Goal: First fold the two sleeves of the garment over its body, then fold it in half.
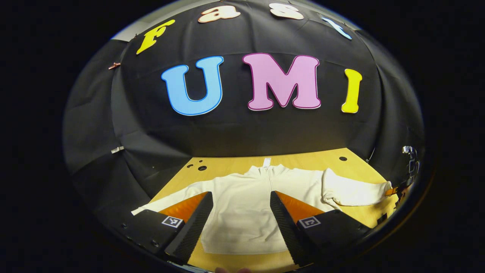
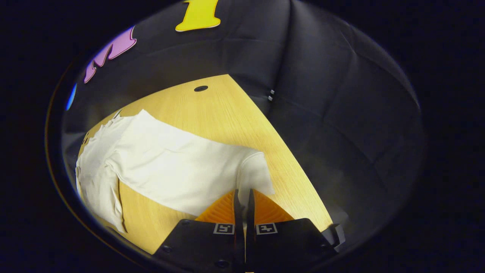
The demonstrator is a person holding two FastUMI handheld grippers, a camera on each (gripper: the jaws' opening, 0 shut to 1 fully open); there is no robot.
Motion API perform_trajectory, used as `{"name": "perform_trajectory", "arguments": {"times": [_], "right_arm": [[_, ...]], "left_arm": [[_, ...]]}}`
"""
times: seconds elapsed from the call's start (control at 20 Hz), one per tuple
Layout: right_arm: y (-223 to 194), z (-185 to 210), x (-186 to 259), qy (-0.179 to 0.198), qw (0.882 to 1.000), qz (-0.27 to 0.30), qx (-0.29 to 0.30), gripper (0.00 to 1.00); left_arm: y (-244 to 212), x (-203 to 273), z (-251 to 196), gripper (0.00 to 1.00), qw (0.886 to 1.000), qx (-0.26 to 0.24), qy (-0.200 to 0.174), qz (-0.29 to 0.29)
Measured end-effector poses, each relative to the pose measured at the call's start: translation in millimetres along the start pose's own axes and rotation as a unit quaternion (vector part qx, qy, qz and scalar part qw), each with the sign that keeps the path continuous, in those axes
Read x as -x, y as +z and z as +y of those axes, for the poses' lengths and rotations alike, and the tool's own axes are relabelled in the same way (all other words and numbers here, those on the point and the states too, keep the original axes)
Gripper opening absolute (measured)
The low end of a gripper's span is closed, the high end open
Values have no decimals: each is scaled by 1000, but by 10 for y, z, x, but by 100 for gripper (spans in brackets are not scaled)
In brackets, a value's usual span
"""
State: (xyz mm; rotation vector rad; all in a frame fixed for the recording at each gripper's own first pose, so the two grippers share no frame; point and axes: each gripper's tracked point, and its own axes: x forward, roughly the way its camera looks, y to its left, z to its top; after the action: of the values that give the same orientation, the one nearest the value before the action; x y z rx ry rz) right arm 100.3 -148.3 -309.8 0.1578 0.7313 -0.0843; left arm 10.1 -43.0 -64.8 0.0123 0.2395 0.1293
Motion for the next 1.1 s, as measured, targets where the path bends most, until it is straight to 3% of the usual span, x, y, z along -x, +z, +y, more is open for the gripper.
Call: {"name": "perform_trajectory", "arguments": {"times": [0.2,0.55,0.8,1.1], "right_arm": [[100,133,408,-29,999,-31,-8,6],[302,712,1212,-50,993,-104,-38,6],[490,1385,1641,-37,987,-150,-37,6],[681,2306,1932,11,982,-186,-22,6]], "left_arm": [[21,-122,215,95,999,6,-36,-10],[-12,-342,602,95,996,20,-86,-16],[-48,-495,949,95,994,28,-102,-22],[-167,-587,1550,95,996,36,-82,-22]]}}
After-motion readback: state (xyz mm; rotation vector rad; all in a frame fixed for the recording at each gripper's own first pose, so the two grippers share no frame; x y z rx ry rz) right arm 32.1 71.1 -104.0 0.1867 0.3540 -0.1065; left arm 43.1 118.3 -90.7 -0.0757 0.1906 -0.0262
